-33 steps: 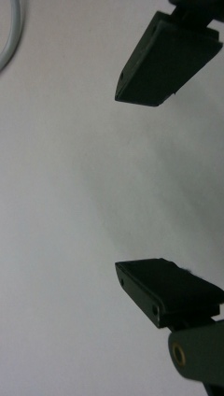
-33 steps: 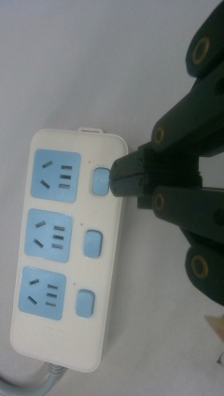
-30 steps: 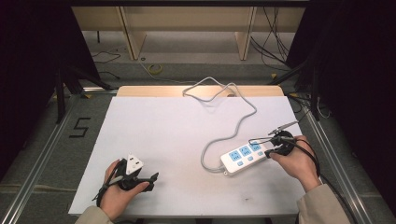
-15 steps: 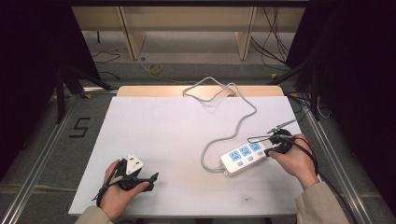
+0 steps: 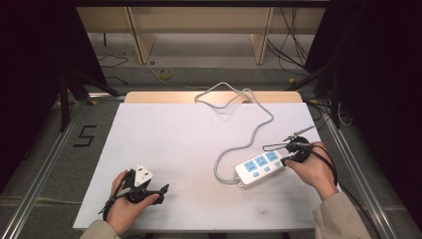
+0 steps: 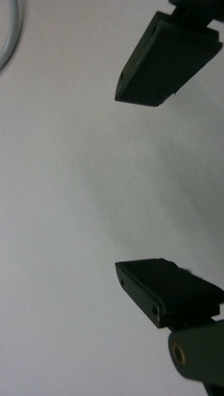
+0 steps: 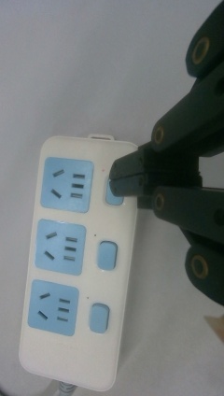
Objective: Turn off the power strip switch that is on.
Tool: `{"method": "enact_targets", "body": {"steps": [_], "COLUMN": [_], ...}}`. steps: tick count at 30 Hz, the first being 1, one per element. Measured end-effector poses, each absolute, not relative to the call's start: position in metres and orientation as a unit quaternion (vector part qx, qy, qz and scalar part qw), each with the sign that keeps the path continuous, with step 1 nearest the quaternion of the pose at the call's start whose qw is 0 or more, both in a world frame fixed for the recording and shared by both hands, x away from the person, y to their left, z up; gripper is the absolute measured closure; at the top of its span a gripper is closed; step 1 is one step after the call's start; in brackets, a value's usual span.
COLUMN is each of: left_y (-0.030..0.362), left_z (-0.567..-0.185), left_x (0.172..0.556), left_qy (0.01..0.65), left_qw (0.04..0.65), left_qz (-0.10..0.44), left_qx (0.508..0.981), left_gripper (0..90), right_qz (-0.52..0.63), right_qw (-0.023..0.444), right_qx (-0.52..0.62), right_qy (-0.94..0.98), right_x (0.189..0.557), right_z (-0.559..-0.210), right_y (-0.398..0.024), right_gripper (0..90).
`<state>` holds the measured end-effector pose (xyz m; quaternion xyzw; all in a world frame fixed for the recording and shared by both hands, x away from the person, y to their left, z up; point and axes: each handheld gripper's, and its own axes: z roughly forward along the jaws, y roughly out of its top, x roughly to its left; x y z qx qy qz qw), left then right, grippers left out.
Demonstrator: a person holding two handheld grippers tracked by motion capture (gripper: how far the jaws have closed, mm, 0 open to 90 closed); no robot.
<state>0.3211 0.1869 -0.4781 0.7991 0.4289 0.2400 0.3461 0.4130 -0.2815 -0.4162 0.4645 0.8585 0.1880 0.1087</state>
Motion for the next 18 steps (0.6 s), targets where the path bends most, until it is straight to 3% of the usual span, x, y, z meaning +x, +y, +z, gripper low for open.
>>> {"method": "enact_targets", "body": {"steps": [18], "left_y": [0.1868], "left_z": [-0.4781], "left_x": [0.3211], "left_qy": [0.429], "left_qw": [0.346], "left_qz": [0.240], "left_qx": [0.799], "left_gripper": [14.8], "right_qz": [0.187], "right_qw": [0.112], "right_qx": [0.461], "right_qy": [0.861], "right_x": [0.4189], "right_z": [-0.4167], "right_y": [-0.2760], "right_gripper": [90.0]}}
